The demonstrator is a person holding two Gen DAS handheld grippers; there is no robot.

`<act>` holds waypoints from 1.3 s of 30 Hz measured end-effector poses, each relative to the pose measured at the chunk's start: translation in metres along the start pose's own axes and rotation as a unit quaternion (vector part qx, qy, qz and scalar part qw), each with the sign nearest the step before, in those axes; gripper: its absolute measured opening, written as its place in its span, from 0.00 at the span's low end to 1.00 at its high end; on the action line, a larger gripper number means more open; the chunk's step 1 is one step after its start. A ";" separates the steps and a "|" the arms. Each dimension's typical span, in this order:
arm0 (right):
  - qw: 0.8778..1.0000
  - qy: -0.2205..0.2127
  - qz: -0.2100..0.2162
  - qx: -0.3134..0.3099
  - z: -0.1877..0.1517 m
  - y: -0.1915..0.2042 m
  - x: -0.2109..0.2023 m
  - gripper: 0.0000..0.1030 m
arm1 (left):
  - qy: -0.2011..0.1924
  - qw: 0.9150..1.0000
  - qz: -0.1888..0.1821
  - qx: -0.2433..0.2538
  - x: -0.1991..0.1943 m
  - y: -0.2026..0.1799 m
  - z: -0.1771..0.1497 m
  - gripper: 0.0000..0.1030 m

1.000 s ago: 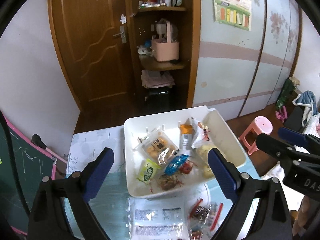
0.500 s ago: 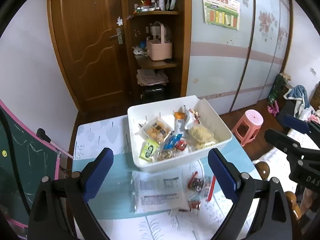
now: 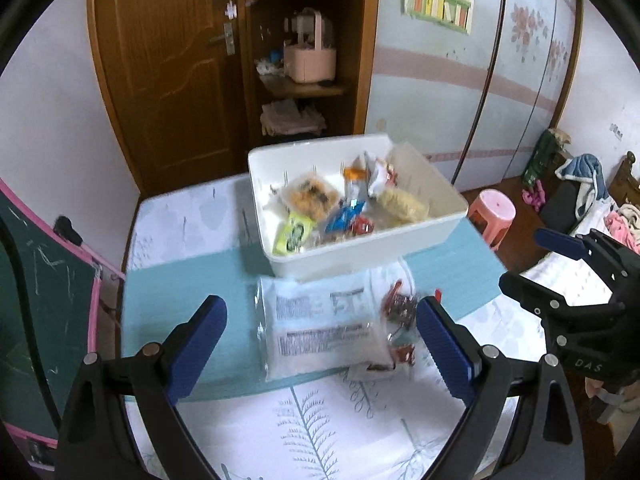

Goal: Organize snacks
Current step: 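Withdraw both tools from the basket toward the white bread bag on the table, then grasp the white bread bag with the left tool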

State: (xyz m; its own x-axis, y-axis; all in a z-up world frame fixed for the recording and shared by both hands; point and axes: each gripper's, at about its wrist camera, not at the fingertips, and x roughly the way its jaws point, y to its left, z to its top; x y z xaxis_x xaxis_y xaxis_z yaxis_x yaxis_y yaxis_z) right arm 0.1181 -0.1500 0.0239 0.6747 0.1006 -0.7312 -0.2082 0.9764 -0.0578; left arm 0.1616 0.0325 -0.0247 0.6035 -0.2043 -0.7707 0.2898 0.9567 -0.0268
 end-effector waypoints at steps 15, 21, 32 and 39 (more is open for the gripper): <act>0.994 0.095 0.024 -0.036 -0.047 0.010 0.097 0.71 | 0.107 0.993 -0.010 -0.038 0.105 0.029 -0.047 0.92; 0.991 0.120 0.033 -0.056 -0.054 0.014 0.125 0.71 | 0.144 0.987 -0.026 -0.058 0.140 0.041 -0.056 0.92; 0.984 0.142 0.064 -0.086 -0.057 0.022 0.162 0.71 | 0.185 0.978 -0.061 -0.076 0.177 0.051 -0.062 0.92; 0.981 0.140 0.098 -0.094 -0.060 0.027 0.166 0.59 | 0.185 0.978 -0.078 -0.056 0.182 0.039 -0.060 0.90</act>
State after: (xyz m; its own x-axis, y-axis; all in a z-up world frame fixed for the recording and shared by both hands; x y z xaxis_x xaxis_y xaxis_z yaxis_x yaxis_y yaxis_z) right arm 0.1822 -0.1188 -0.1401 0.3929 0.2002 -0.8976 -0.4591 0.8884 -0.0028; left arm 0.2384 0.0455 -0.2044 0.2420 -0.2804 -0.9289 0.2608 0.9409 -0.2161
